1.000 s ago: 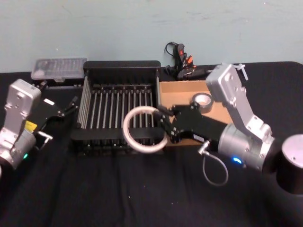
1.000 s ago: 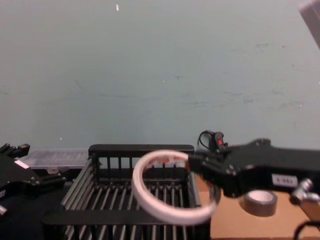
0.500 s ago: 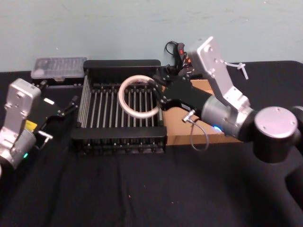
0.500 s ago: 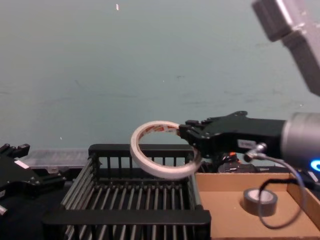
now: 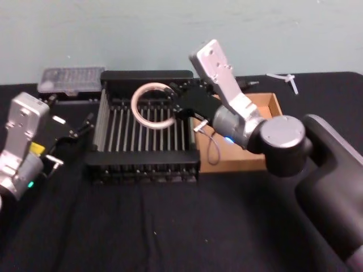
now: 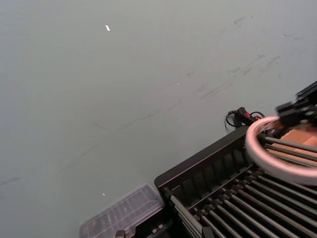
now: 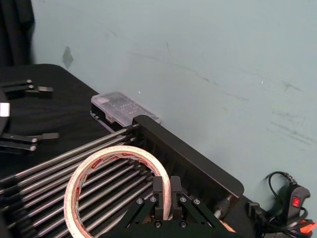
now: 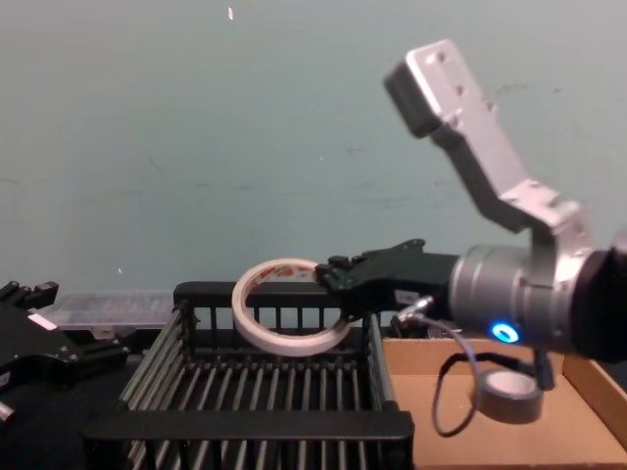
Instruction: Pick up the white tape and place it into the black box , Pick up the silver tape and place it into the brown box.
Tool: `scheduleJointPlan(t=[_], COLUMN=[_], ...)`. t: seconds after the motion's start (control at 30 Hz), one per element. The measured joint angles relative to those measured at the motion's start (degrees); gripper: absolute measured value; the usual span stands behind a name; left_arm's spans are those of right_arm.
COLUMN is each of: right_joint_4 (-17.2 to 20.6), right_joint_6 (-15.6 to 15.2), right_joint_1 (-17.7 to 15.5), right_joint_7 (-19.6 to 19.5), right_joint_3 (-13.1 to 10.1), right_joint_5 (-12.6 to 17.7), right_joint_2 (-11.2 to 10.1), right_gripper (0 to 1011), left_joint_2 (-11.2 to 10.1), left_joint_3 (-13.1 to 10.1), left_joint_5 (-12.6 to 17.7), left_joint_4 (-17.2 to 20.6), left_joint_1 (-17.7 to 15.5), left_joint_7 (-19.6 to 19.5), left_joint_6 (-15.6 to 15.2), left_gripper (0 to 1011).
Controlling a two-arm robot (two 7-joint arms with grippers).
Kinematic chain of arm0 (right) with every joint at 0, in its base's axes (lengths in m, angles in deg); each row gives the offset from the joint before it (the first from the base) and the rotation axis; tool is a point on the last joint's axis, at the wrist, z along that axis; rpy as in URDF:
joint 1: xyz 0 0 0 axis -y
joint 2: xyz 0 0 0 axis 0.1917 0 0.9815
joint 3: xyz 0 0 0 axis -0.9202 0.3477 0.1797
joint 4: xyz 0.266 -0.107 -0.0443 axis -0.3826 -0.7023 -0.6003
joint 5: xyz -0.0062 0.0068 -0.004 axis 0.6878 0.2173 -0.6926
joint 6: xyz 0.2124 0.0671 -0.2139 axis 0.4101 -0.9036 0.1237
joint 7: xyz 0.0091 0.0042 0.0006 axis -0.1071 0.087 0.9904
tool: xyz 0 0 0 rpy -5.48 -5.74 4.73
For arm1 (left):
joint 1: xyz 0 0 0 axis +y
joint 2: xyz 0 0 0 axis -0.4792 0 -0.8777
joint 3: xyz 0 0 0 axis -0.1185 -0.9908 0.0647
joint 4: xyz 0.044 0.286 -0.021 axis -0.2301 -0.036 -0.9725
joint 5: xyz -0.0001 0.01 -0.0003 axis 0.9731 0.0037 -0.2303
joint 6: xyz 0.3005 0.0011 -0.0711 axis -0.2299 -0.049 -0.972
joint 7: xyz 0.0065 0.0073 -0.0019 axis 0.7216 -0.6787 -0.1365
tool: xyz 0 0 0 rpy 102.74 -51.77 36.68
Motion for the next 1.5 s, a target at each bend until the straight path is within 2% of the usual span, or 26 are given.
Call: scheduleJointPlan(t=[0.2,0.5,1.0,1.03,1.23,1.4,1.5], right_joint_4=[-5.9,-12.0,-12.8,-12.7,-12.7,-12.6,-12.6], right_joint_6=[1.6,2.9,3.0,3.0,3.0,3.0,3.0], right_joint_1=[2.1,3.8,4.0,4.0,4.0,3.9,3.9], right_joint_7=[-1.3,-2.3,-2.5,-2.5,-2.5,-2.4,-2.4], right_joint_3=[0.1,-0.4,-0.6,-0.6,-0.5,-0.5,-0.5], right_joint_5=[-1.6,-3.4,-4.1,-4.1,-4.0,-3.9,-3.9], right_joint_2=[2.9,5.8,6.2,6.2,6.1,6.1,6.1], right_gripper=[94,94,109,162,312,510,593], left_joint_2=[0.0,0.0,0.0,0.0,0.0,0.0,0.0], left_joint_3=[0.0,0.0,0.0,0.0,0.0,0.0,0.0], left_joint_5=[0.0,0.0,0.0,0.0,0.0,0.0,0.0], left_joint_4=[0.0,0.0,0.0,0.0,0.0,0.0,0.0], left_joint_1=[0.0,0.0,0.0,0.0,0.0,0.0,0.0], left_joint_7=[0.0,0.0,0.0,0.0,0.0,0.0,0.0], left_joint_6=[0.0,0.0,0.0,0.0,0.0,0.0,0.0], left_gripper=[1001,1001,1001,1001,1001,1001,1001])
